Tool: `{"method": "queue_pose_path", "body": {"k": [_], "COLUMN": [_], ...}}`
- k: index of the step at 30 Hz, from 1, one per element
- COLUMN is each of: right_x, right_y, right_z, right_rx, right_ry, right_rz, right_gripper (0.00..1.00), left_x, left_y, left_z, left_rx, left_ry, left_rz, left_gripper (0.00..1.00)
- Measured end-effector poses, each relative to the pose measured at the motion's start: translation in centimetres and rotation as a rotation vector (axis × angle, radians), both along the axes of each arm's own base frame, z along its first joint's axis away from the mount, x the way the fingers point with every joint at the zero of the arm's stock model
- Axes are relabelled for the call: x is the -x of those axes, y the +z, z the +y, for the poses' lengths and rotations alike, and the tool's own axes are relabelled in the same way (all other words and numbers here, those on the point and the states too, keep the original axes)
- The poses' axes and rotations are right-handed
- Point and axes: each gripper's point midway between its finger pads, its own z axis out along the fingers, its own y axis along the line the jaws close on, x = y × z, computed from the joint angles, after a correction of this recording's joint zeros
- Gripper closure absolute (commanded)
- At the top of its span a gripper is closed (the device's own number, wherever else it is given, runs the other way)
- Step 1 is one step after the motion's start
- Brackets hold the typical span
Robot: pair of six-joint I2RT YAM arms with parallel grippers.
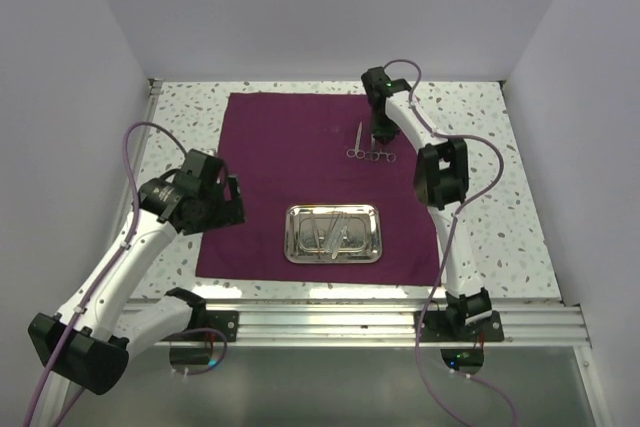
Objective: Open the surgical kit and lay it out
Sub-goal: Place the medical item in the surgical kit.
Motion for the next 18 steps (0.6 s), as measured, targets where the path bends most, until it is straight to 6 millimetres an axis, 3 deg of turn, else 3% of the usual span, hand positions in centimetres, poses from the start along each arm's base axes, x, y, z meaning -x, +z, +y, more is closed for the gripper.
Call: {"method": "queue_pose_path", "body": {"k": [2,3,6,12,15,18], "right_x": [-0.7,-1.0,-1.3,-1.2,0.3,2.5], "right_y": [-0.3,-0.4,-0.5,-0.8,-0.6,1.2], "right_z": [-0.5,-0.7,-1.0,-0.9,-0.8,-0.8], "right_rx": [-0.006,-0.013,-0.033,-0.078,-0.101,-0.131], "right_ry": [-0.009,-0.017,-0.021,-0.031,-0.036,-0.045], "right_rz": [-0.007,-0.012,-0.010,-0.004,0.017,0.030], "right_gripper": [0.67,0.47,0.28,0.23,0.23,0.22], "left_x": [-0.5,-0.8,-2.1,-4.3,-4.7,-5.1], "left_y": [0.3,0.5,1.5,3.4,3.4,3.6], "left_z": [-0.3,-0.5,-1.0,-1.8,-2.0,-2.1], "left_rx": [0.006,0.007,0.013,0.030,0.029,0.033], "left_ry": [0.009,0.013,0.020,0.018,0.007,0.000], "left_rz": [0.006,0.009,0.002,-0.041,-0.051,-0.068], "left_gripper": [0.11,0.11,0.11,0.11,0.06,0.02]}}
